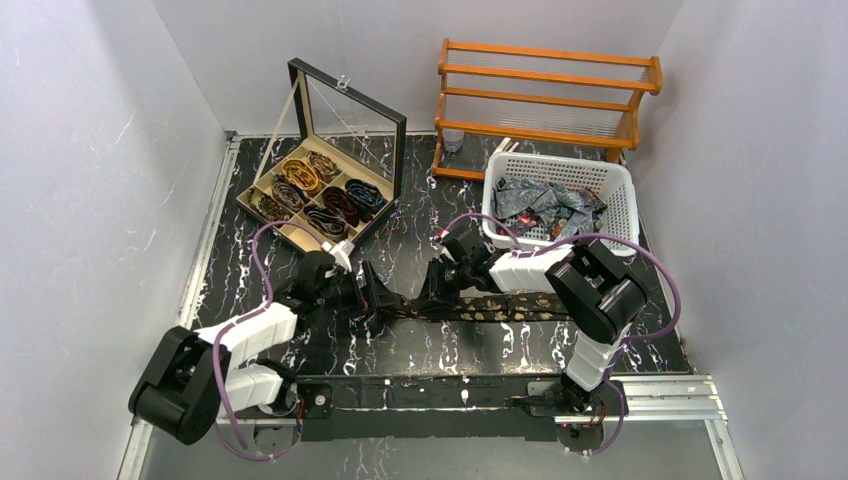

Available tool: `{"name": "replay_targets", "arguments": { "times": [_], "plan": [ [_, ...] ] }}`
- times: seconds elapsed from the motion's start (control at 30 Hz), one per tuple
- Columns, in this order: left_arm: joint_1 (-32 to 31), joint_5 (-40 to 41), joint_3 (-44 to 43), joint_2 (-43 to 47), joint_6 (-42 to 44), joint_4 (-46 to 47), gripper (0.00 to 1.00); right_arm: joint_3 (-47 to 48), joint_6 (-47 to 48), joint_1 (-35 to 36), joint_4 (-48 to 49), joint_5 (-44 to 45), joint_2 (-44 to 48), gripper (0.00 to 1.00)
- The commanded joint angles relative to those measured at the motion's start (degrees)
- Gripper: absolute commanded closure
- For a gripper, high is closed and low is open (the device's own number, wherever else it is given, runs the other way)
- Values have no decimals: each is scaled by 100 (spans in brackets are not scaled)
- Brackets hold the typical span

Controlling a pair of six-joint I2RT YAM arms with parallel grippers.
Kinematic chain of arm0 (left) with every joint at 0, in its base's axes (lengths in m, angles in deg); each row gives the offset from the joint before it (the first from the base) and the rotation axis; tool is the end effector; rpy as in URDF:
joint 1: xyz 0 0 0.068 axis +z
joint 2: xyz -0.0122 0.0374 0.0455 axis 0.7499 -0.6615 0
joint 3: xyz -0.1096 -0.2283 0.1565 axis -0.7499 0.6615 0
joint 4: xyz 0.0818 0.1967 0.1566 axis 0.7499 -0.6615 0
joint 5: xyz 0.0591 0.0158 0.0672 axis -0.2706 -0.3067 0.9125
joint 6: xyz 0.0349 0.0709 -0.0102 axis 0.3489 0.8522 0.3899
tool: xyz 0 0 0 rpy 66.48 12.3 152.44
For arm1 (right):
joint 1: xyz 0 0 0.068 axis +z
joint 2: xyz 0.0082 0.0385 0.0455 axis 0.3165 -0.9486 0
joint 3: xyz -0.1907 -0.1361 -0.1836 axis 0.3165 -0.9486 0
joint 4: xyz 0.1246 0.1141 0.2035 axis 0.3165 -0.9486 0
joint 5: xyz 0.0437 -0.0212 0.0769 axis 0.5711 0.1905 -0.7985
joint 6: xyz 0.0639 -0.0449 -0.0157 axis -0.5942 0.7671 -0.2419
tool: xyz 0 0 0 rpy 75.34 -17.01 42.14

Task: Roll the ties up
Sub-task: Roll the tie at the center of the board.

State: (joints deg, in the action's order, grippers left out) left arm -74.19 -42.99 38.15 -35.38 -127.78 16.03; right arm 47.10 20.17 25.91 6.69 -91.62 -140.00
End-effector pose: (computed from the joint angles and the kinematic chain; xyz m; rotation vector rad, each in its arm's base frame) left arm 0.1972 -0.1272 0.1585 -0.0810 2.3280 -1.1358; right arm 0.2353 0.2712 0.1307 -0.0279 2.7592 1.1754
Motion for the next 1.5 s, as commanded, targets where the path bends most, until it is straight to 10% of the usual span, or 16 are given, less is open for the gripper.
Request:
{"name": "replay_targets", "arguments": {
  "times": [0.0,0.43,0.77,1.47],
  "plan": [
    [29,-363,213,-345,59,843,20,-161,118,-50,-201,172,-183,75],
    [29,-613,394,-777,-227,1725,58,-161,115,-59,-174,104,-303,76],
    [21,349,-390,-178,100,-598,85,114,467,-59,-236,-95,94,58],
    [-1021,3799,-2276,50,356,-4361,91,560,1276,-55,-1135,1001,1107,52]
  ]
}}
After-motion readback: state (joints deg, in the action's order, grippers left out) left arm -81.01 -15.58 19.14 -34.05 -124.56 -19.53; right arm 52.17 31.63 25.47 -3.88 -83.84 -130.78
